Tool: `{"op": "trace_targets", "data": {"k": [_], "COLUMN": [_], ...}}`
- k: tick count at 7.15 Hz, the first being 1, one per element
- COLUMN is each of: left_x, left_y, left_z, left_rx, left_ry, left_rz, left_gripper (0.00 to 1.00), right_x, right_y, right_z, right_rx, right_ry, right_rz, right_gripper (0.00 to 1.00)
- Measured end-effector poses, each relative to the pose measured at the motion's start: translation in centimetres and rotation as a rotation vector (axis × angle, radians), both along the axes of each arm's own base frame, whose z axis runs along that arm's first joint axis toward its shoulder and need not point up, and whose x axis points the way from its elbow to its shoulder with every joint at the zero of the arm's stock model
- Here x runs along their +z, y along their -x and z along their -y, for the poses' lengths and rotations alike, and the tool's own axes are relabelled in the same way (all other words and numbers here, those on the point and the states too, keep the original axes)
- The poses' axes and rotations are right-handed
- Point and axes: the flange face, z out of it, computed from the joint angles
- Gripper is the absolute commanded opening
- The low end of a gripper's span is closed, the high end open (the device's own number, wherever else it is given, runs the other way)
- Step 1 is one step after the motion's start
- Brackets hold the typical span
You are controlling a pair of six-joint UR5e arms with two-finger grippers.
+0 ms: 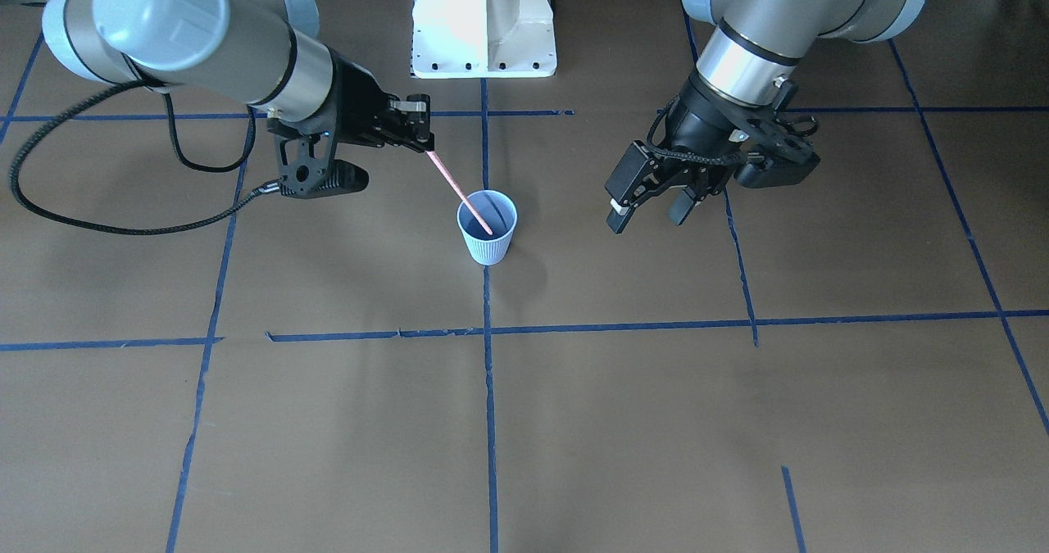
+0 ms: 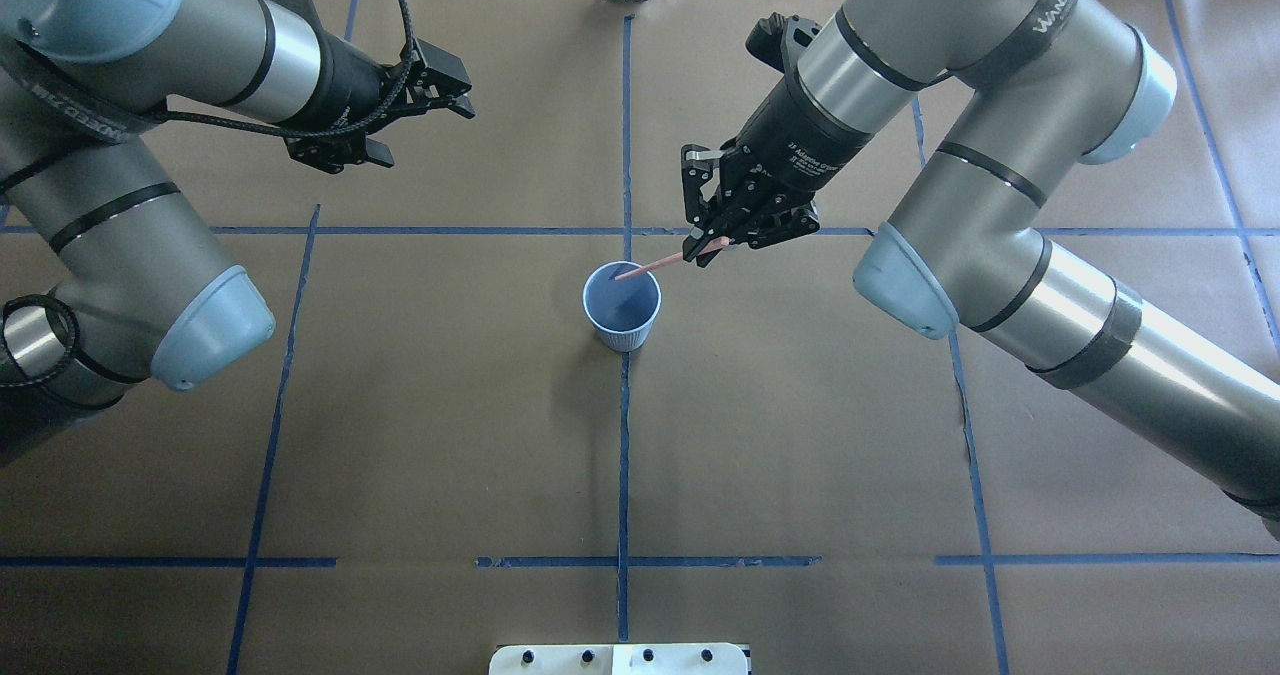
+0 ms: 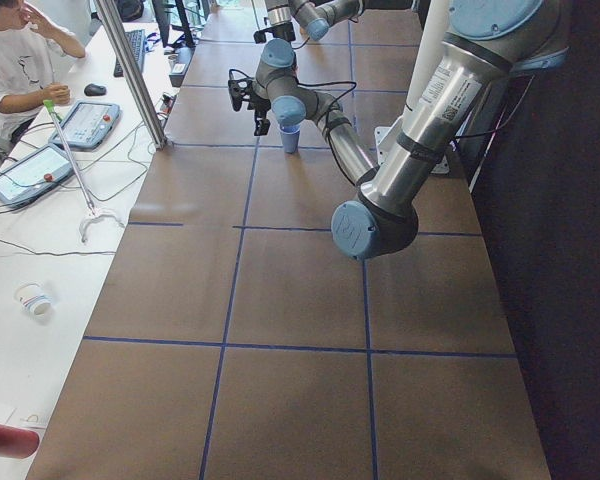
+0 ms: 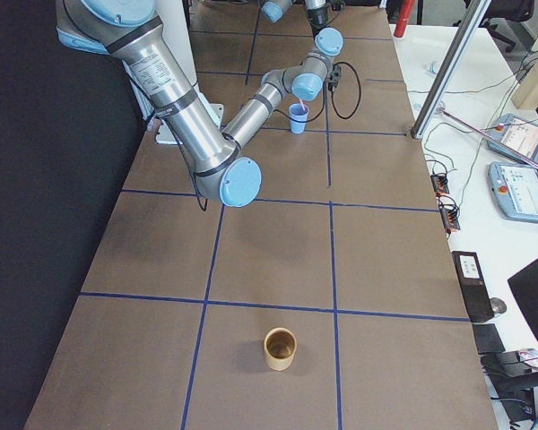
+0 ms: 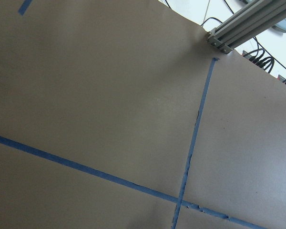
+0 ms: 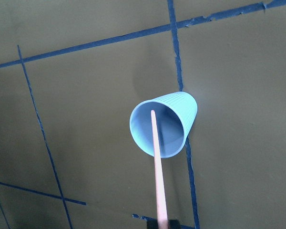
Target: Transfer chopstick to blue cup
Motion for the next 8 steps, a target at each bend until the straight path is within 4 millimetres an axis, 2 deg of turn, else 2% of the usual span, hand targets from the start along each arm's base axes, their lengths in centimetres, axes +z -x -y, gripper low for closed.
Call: {"op": "trace_targets", "data": {"k": [1, 2, 4, 5, 6, 7, 8], "left_x": [0.0, 0.0, 0.0, 0.1, 0.3, 1.0, 2.6], "left_y": [0.1, 0.1, 0.1, 0.3, 0.6, 1.2, 2.1], "left_z": [0.0, 0.1, 0.1, 0.2, 0.5, 1.0, 1.4], "left_rx": [-0.001, -0.002, -0.003, -0.006, -0.013, -0.012, 0.003], "left_ry": [0.000, 0.000, 0.000, 0.000, 0.001, -0.014, -0.047], "left_rz": [0.000, 0.001, 0.001, 0.003, 0.006, 0.025, 0.064], "left_gripper": [1.00, 1.00, 1.00, 1.00, 1.00, 1.00, 1.00], "right_x": [0.2, 0.0, -0.8, -1.3, -0.9, 0.8, 3.3], "right_y": [1.3, 2.5, 4.3, 3.9, 1.5, -2.1, -6.4], "right_z": [-0.3, -0.7, -1.3, -1.3, -1.3, -0.8, 0.5], "right_rx": [0.002, 0.014, 0.070, 0.090, 0.113, 0.147, 0.198], "right_ry": [-0.009, -0.025, -0.074, -0.086, -0.089, -0.080, -0.061], "right_rz": [-0.010, -0.022, -0.045, -0.041, -0.031, -0.032, -0.048], "right_gripper": [0.32, 0.98, 1.00, 1.00, 1.00, 1.00, 1.00]}}
